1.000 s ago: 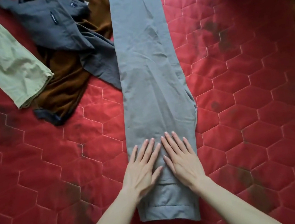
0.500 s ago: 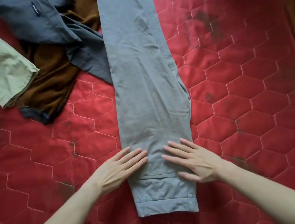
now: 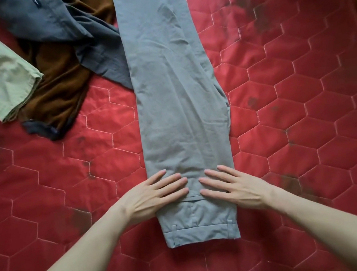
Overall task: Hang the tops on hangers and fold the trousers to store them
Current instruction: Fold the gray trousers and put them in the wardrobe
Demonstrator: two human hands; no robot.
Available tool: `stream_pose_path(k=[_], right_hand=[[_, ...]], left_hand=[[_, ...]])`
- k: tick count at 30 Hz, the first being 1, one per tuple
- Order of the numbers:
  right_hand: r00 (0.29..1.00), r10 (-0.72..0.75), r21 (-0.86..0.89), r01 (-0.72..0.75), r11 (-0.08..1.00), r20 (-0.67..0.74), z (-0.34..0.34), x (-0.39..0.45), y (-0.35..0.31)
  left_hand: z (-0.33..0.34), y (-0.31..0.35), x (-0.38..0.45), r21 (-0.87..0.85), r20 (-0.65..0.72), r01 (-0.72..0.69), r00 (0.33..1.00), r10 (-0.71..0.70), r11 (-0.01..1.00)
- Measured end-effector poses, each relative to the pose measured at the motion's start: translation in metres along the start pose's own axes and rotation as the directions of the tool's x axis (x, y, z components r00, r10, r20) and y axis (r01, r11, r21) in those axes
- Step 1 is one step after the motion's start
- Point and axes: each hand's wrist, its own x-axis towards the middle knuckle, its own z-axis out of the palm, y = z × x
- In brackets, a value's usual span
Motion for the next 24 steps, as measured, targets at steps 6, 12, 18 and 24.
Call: stream_pose_path(k=[6,12,18,24], right_hand=[[0.991,0.104,0.068,-0.099,0.993,-0.079,-0.020,-0.004,-0.008],[0.891,0.430,0.533,-0.296,0.792,-0.144,-0.042,0.001,-0.031],[0.642,0.765,0.896,-0.366,0.252,0.047,-0.050,0.003,-0.040],[0.494,0.855,0.907,-0.414,0.071,0.158,-0.042,0.024,-0.026]], left_hand=[[-0.007,-0.003,-0.002,-0.209,0.055,0.017,0.998,-0.006,0.978],[-0.030,0.013,-0.019,-0.477,-0.113,0.068,0.984,-0.138,0.877],[-0.058,0.057,-0.017,-0.906,0.056,0.336,0.700,-0.712,0.259],[-0.059,0.034,0.011,-0.933,0.256,0.345,0.452,-0.855,-0.098]])
